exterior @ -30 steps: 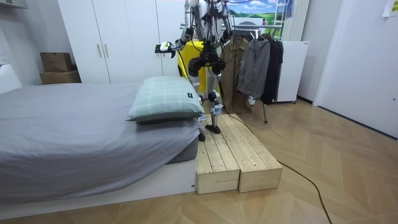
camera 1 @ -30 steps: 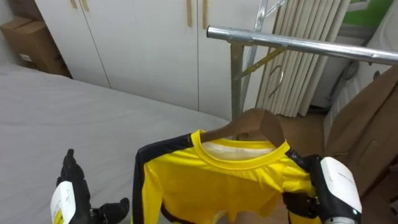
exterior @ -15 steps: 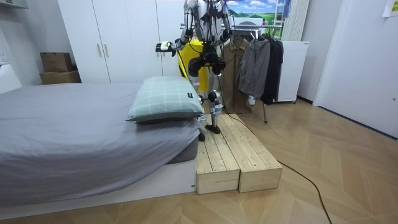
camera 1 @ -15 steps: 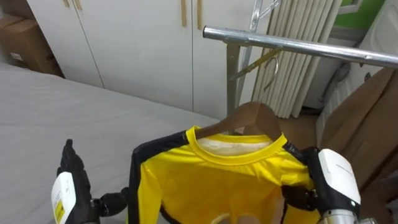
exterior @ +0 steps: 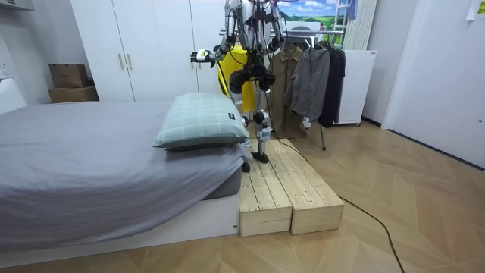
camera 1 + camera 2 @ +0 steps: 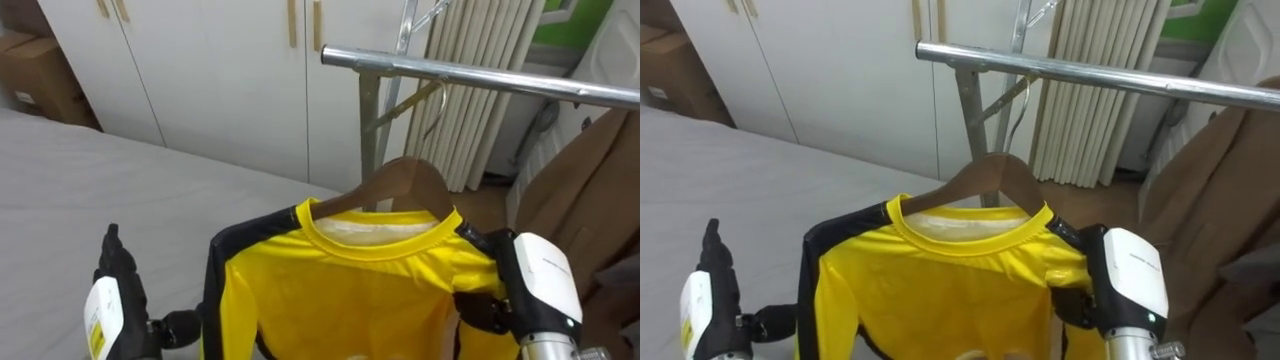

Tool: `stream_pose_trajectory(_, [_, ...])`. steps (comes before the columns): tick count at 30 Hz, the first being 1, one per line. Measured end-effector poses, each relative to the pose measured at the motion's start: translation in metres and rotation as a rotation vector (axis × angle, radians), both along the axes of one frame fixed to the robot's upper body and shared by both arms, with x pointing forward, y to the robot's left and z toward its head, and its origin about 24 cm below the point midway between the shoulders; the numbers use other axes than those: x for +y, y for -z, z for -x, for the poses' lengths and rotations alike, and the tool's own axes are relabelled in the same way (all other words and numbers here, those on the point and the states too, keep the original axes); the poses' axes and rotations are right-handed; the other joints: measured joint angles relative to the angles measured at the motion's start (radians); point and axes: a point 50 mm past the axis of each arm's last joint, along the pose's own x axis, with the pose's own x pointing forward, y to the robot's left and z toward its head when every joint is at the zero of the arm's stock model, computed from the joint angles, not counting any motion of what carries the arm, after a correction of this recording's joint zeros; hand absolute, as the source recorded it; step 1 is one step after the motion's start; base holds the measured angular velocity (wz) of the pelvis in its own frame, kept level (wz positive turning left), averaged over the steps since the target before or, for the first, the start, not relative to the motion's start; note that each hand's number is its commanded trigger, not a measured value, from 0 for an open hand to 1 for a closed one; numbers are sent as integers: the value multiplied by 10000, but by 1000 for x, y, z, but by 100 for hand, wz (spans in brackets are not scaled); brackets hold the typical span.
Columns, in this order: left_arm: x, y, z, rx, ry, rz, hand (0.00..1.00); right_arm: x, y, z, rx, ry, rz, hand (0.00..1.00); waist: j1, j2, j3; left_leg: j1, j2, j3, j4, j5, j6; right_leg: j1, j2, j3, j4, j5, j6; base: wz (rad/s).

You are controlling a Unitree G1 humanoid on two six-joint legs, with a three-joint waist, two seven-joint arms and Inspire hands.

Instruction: Hang clothes

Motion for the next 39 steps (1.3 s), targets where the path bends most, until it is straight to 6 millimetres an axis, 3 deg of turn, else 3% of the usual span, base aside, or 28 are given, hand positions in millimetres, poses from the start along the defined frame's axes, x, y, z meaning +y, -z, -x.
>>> stream_pose_trajectory(15, [1,8,11,323,-222,161,0,-9,-5,1,-626,375,-20,100,-177,2,22,412,83,172,-12,-4,-6,326,171,417,-13,36,-60,-8])
stream_pose_trajectory(35, [4,12,15,730,68,330,0,-34,-9,5,-1625,2290,-1951,100,-172,-145,84,388,165,175,-52,-6,-10,506,160,229,-343,124,-133,0])
stream_pose_trajectory(39, [6,11,14,731,77,351,0,-38,-10,2,-1713,2509,-2734,100,-172,-184,81,397,229,178,-53,-69,-113,523,206,194,-350,125,-137,0])
